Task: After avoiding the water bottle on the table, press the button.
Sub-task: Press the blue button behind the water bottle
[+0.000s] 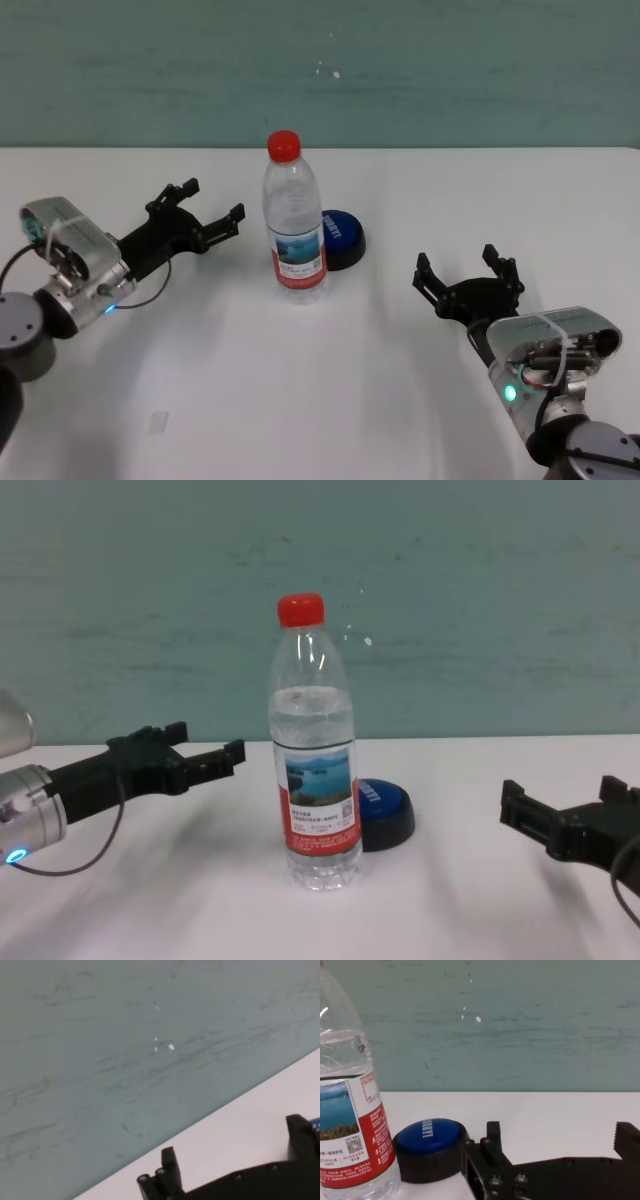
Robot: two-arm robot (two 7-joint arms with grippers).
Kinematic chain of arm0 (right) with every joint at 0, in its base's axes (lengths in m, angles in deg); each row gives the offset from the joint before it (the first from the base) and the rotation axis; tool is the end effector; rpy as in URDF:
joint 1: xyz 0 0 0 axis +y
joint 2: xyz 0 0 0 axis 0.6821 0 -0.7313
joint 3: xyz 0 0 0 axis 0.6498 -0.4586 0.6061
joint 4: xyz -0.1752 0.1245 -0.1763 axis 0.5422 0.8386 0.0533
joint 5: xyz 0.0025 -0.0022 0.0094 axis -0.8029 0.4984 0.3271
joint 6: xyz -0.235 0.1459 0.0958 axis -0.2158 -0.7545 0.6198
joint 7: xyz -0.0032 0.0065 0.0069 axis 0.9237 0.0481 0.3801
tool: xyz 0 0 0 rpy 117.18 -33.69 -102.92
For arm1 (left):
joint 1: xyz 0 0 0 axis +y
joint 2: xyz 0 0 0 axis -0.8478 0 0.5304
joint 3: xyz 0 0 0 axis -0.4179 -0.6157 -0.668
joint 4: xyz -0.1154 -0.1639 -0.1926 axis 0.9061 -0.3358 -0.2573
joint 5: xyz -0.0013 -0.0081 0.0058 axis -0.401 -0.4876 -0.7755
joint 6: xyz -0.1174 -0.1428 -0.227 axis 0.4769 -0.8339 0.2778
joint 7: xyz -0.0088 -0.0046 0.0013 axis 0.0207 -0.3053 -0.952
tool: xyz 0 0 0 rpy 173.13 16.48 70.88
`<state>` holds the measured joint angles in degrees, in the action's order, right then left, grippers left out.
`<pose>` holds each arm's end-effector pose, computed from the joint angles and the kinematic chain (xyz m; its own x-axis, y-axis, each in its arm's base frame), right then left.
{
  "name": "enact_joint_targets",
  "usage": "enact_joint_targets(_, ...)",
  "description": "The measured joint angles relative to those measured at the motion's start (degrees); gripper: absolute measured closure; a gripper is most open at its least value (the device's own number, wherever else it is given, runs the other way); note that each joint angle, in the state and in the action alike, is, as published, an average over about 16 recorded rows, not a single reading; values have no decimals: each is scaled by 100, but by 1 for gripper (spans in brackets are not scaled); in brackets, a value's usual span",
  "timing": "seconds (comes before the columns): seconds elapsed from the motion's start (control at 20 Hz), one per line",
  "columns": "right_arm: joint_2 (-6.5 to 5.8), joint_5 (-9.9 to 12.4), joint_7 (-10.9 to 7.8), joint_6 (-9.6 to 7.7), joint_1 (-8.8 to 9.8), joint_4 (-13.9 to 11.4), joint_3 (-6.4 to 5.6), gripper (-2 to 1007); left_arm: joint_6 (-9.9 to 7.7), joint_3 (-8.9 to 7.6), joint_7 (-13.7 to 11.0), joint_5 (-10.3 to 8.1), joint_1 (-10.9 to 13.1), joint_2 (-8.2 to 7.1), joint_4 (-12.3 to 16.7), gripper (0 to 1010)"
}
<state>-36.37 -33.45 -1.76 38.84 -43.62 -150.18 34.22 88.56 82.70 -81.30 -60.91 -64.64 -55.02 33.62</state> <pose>0.2853 0.0371 -0.2945 0.2029 -0.9779 -0.0509 0.9792 0.2029 0.0058 0.4392 0.0848 -0.3106 0.6033 0.7449 0.2850 -0.7758 0.6309 -0.0069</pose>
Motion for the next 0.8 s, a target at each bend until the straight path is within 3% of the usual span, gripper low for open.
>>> enact_joint_targets(0.8,0,0,0,0,0,0,0,1,301,156,-234,134,-668,362,-1028,10)
